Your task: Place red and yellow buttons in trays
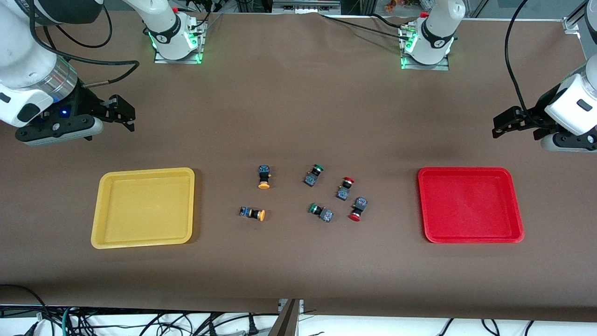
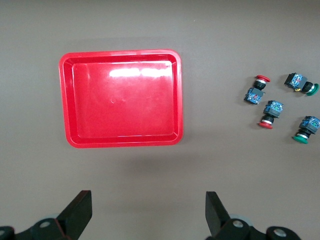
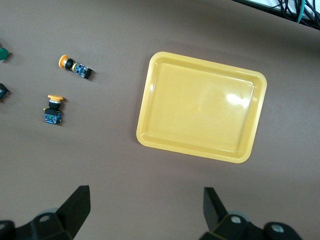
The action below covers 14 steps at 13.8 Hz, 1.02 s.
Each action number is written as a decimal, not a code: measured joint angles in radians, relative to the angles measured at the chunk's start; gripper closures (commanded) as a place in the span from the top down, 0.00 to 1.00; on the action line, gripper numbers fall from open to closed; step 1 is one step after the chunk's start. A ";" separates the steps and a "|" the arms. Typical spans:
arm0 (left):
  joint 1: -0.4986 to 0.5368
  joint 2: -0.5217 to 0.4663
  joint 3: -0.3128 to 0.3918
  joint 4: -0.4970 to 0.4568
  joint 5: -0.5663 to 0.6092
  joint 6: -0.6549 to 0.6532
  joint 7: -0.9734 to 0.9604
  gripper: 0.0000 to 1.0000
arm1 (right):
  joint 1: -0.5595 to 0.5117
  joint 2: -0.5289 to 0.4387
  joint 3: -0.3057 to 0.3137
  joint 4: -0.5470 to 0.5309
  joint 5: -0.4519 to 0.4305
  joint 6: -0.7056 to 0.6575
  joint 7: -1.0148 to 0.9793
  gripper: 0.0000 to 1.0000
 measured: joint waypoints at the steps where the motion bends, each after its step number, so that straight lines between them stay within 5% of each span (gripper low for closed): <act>1: 0.000 0.000 0.000 0.000 0.000 -0.009 0.000 1.00 | 0.000 0.001 0.000 0.000 0.000 0.000 0.000 1.00; 14: 0.008 0.056 0.000 0.047 -0.001 -0.069 0.000 1.00 | -0.003 0.006 0.000 0.000 0.000 0.000 0.000 1.00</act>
